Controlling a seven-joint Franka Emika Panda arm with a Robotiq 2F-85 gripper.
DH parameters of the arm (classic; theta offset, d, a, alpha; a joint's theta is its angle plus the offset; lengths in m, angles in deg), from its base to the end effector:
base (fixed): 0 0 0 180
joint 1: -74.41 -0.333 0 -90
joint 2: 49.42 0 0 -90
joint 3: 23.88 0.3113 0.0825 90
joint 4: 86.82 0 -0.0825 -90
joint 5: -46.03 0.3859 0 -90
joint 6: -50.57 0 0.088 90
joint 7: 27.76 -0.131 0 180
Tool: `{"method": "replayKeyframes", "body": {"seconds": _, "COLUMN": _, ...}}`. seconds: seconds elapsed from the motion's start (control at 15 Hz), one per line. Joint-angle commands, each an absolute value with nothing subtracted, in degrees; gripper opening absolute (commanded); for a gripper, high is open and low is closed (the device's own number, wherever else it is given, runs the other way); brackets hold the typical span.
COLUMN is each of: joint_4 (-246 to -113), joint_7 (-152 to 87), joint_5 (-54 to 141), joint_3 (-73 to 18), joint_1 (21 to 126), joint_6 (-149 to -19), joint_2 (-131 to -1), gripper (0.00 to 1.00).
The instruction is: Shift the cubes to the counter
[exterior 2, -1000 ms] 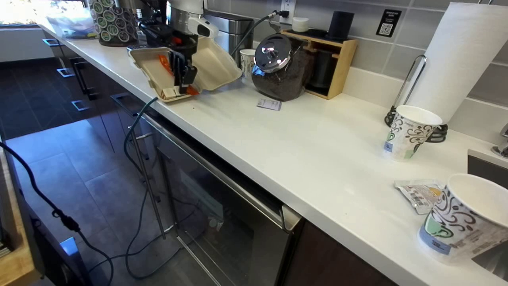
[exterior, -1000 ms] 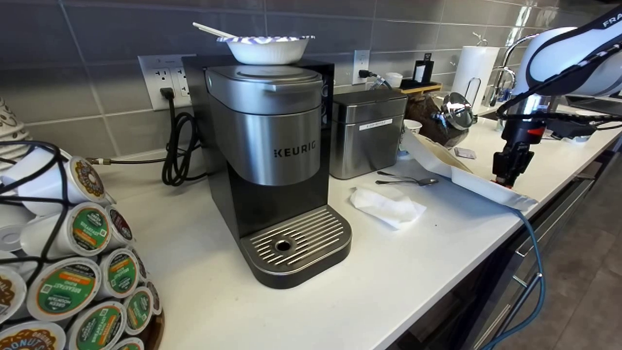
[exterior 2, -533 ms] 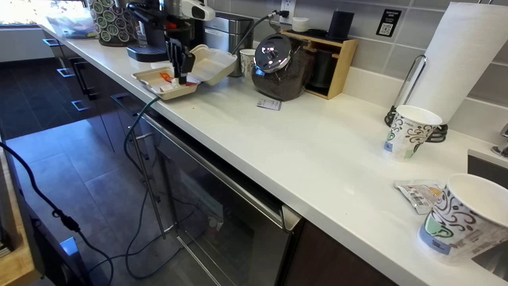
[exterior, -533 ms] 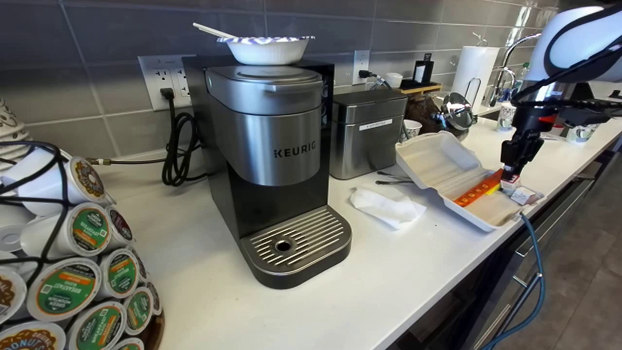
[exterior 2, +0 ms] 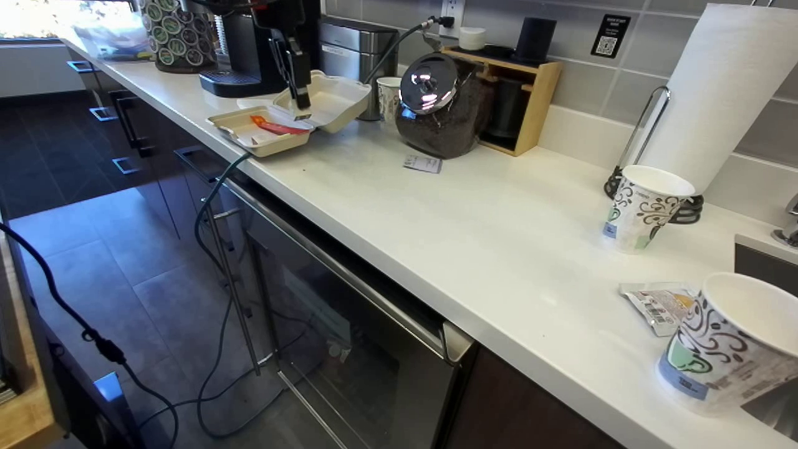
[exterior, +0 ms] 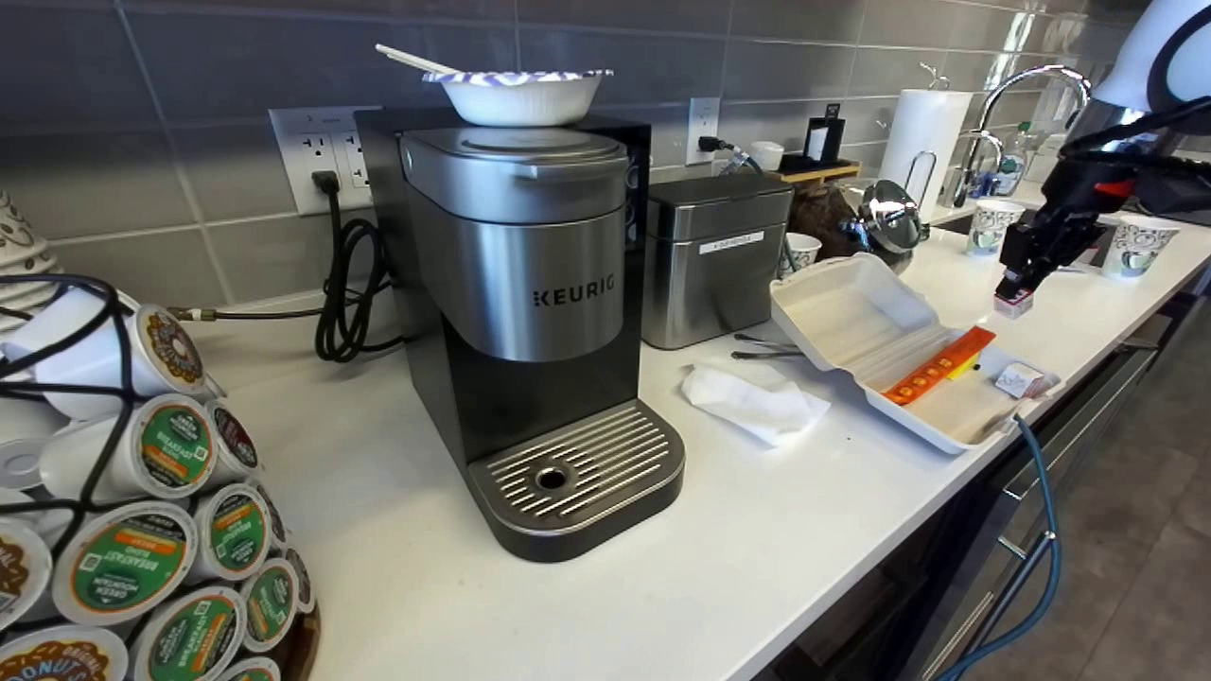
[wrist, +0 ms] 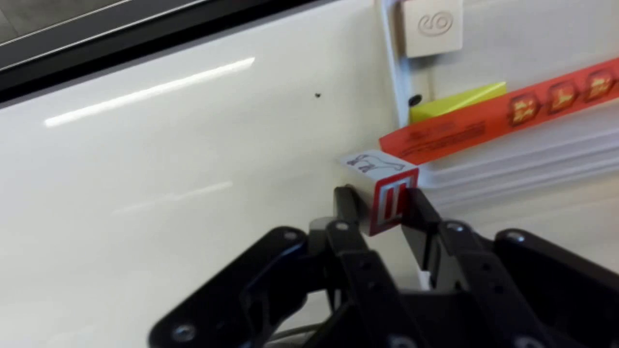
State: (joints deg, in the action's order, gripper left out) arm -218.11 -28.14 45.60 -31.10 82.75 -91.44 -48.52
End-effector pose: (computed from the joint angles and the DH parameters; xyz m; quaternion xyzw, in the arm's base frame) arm 0.5178 -0.1443 0.3477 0.9856 -0.1354 0.1001 0.0150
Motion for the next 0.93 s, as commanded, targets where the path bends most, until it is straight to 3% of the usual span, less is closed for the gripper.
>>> {"method": "replayKeyframes", "body": {"seconds": 0.0, "joint_4": -217.91, "joint_7": -35.4, "joint_5": 41.45, "joint_3": -33.17, "joint_1": 84.44, "joint_6": -97.27, "joint_2": -50.07, "gripper": 0.07}}
{"method": "replayKeyframes", "body": {"seconds": 0.47, "joint_4": -210.7, "joint_7": -33.62, "joint_5": 47.48, "joint_3": -36.14, "joint_1": 86.91, "joint_6": -96.0, "joint_2": -56.93, "gripper": 0.07}}
{"method": "replayKeyframes", "body": {"seconds": 0.53, "joint_4": -213.21, "joint_7": -35.36, "joint_5": 43.93, "joint_3": -36.62, "joint_1": 86.62, "joint_6": -96.73, "joint_2": -54.33, "gripper": 0.3}}
{"method": "replayKeyframes", "body": {"seconds": 0.6, "joint_4": -212.41, "joint_7": -34.78, "joint_5": 45.2, "joint_3": -36.6, "joint_1": 86.69, "joint_6": -96.72, "joint_2": -55.21, "gripper": 0.3}}
{"method": "replayKeyframes", "body": {"seconds": 0.67, "joint_4": -211.81, "joint_7": -34.52, "joint_5": 45.84, "joint_3": -36.54, "joint_1": 86.68, "joint_6": -96.71, "joint_2": -55.89, "gripper": 0.07}}
{"method": "replayKeyframes", "body": {"seconds": 0.87, "joint_4": -208.25, "joint_7": -34.73, "joint_5": 47.06, "joint_3": -36.89, "joint_1": 87.31, "joint_6": -98.72, "joint_2": -60.0, "gripper": 0.07}}
